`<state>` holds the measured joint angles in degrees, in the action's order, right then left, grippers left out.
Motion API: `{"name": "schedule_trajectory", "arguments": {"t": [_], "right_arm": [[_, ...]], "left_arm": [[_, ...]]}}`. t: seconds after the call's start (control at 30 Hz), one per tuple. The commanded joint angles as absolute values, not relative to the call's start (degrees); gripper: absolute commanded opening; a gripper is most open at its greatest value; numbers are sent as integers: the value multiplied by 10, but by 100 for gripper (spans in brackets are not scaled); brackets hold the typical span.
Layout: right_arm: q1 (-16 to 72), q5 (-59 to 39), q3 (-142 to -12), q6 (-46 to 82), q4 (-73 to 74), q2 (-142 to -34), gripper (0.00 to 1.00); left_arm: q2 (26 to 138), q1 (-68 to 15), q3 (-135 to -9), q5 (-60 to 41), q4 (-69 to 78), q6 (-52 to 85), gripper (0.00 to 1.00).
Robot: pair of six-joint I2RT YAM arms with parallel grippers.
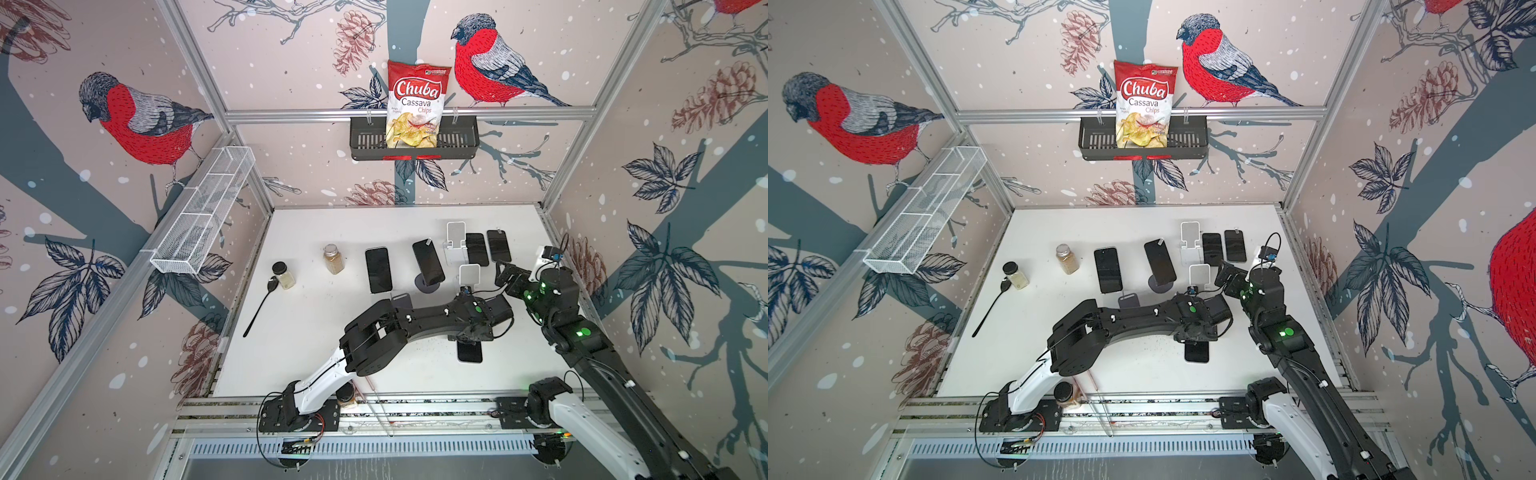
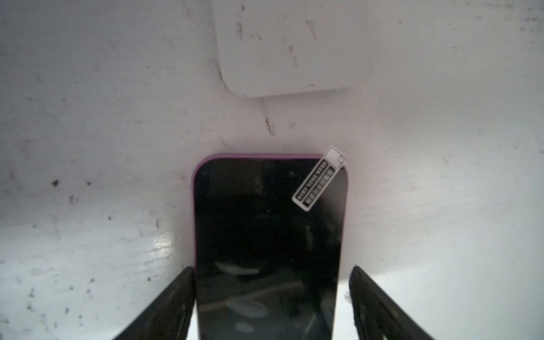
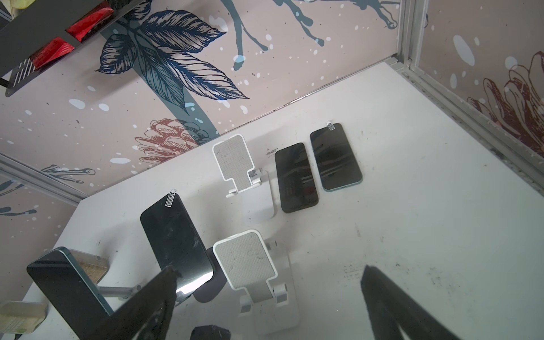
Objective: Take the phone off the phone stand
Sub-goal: 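Lower the purple-edged phone flat onto the table with the left gripper, then open and withdraw the left gripper while the right gripper reaches toward the empty dark stand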
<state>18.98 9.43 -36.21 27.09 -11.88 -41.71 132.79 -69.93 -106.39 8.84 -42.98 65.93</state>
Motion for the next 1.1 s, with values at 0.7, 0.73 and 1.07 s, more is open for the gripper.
{"name": "schedule_trajectory", "arguments": {"t": [0.7,0.73,1.07], "right_arm": [[186,69,-359,272,-93,-427,99],[187,69,-359,271,-92,-428,99],[186,67,-381,265,-91,-455,99]], "left_arm": [[1279,-700,-1005,82,-459,672,86],[1273,-700,-1006,91,-459,668,87],[1185,-700,-982,162,-421,602,88]]}}
